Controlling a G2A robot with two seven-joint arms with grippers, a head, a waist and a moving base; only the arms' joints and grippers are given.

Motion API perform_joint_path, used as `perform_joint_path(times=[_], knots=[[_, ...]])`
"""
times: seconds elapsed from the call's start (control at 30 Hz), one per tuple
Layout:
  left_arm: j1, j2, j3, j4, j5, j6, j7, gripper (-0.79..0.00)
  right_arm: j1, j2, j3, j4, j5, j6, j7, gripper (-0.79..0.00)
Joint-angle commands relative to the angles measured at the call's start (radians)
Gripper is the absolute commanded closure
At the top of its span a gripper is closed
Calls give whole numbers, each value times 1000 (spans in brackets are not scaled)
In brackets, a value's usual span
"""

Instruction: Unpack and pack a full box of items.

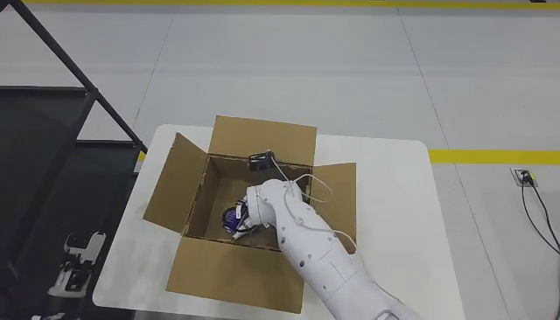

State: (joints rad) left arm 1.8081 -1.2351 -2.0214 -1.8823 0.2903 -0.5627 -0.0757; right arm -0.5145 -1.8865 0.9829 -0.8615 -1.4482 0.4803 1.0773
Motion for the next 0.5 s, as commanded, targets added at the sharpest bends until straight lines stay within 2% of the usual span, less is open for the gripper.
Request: perform_joint_path(times=[0.0,0.07,0.17,0.3,0.47], knots=[[-2,0,1,-2,4,1,-1,-785,-81,16,16,-172,-41,-8,14,-489],[-5,0,0,-5,8,7,0,-785,-186,35,41,-374,-73,-34,25,-785],[-13,-1,-3,-13,13,17,7,-785,-357,59,78,-675,-91,-95,29,-785],[-30,0,-11,-26,18,37,15,-785,-534,78,108,-939,-43,-180,-28,-785],[-30,-3,-23,-31,10,76,44,-785,-557,81,111,-969,-35,-196,-45,-785]])
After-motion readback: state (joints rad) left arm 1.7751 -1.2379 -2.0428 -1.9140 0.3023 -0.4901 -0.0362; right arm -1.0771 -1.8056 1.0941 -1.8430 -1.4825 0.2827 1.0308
